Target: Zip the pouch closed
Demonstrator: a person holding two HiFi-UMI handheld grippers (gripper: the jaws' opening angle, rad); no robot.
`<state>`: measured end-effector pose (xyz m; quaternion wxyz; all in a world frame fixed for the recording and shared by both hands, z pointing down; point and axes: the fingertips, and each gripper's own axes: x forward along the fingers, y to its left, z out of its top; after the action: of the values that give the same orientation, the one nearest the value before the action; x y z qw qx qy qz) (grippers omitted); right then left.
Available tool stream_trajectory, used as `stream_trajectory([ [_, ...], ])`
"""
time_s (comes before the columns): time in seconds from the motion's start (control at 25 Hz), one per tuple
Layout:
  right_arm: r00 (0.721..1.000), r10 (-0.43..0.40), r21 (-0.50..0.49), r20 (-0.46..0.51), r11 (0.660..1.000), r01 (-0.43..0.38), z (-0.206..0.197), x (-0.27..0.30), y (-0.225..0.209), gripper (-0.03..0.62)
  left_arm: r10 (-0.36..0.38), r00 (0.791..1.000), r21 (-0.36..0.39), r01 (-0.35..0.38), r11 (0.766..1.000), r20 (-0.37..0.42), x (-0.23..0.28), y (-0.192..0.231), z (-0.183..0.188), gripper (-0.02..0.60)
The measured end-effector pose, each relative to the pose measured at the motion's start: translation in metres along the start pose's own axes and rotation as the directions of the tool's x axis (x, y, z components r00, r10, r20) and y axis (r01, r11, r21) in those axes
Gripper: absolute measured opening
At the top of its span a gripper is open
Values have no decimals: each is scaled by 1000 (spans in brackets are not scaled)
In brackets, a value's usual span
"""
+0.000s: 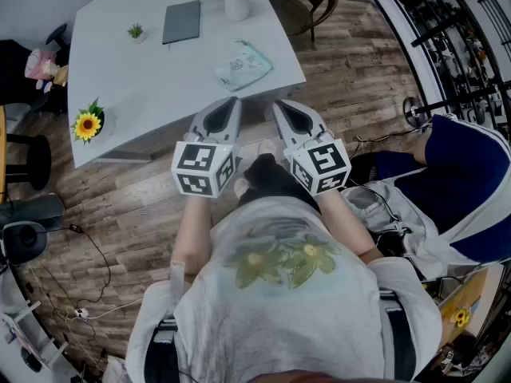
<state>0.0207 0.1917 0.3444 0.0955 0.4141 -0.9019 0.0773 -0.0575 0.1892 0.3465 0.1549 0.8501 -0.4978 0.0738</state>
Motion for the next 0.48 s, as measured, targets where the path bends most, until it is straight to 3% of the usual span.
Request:
stream_trajectory([
  [0.48, 1000, -2, 8, -7, 1000, 2, -3, 0, -4, 17, -46, 999, 23, 47, 999, -13, 6, -8, 2, 3],
])
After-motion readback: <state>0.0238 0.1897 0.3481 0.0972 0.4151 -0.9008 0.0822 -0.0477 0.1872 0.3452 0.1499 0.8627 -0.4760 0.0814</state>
